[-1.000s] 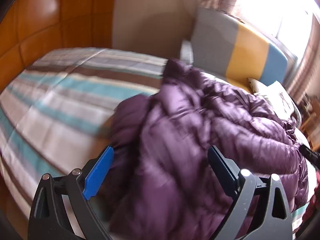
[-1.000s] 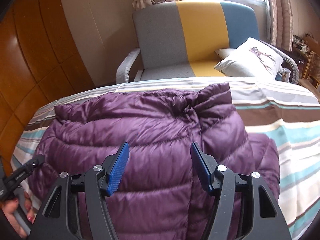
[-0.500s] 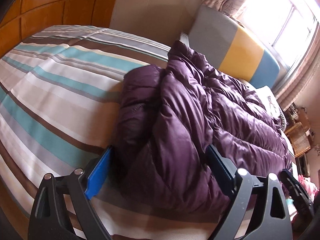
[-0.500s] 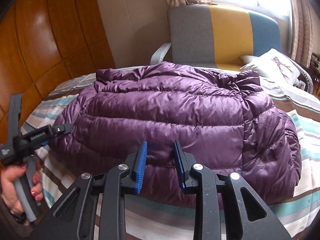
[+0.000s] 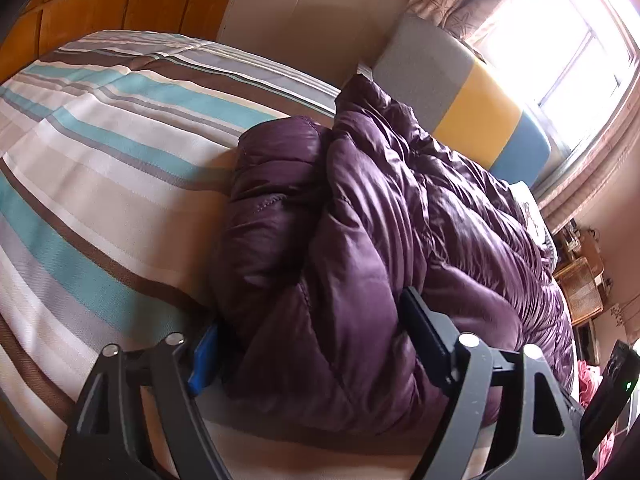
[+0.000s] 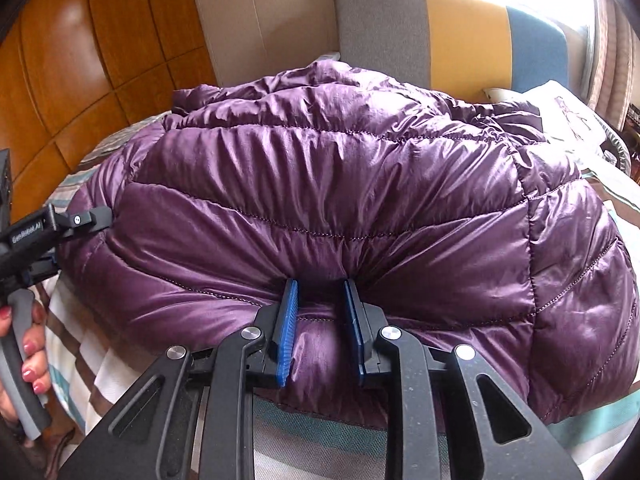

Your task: Fold large clothes

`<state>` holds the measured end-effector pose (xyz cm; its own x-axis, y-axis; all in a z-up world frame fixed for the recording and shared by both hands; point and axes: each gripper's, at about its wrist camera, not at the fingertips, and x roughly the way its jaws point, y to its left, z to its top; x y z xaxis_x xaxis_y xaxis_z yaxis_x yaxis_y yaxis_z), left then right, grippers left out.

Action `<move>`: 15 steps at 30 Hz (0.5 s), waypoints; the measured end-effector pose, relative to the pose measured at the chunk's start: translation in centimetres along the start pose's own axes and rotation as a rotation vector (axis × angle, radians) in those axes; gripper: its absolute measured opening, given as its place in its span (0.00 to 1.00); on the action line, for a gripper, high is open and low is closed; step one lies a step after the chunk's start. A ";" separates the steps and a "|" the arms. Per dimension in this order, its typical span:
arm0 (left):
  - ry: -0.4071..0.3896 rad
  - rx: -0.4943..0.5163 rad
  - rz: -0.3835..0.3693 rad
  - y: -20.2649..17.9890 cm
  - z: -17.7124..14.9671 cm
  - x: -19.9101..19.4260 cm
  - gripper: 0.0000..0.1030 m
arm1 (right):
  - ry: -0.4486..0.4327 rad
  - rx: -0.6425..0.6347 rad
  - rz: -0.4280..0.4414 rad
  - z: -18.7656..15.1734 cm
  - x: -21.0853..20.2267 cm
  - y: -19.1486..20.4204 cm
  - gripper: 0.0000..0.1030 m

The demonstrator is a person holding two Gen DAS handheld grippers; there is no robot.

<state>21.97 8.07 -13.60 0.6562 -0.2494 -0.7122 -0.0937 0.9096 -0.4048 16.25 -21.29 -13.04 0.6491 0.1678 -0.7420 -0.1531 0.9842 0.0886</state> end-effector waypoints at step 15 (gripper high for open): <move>0.002 -0.152 -0.091 1.1 0.4 1.2 0.35 | 0.027 -0.001 -0.069 0.5 0.1 0.9 0.23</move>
<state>22.89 8.86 -14.65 0.6655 -0.3291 -0.6699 -0.1461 0.8227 -0.5494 16.53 -20.37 -12.76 0.6379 0.0977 -0.7639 -0.1096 0.9933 0.0355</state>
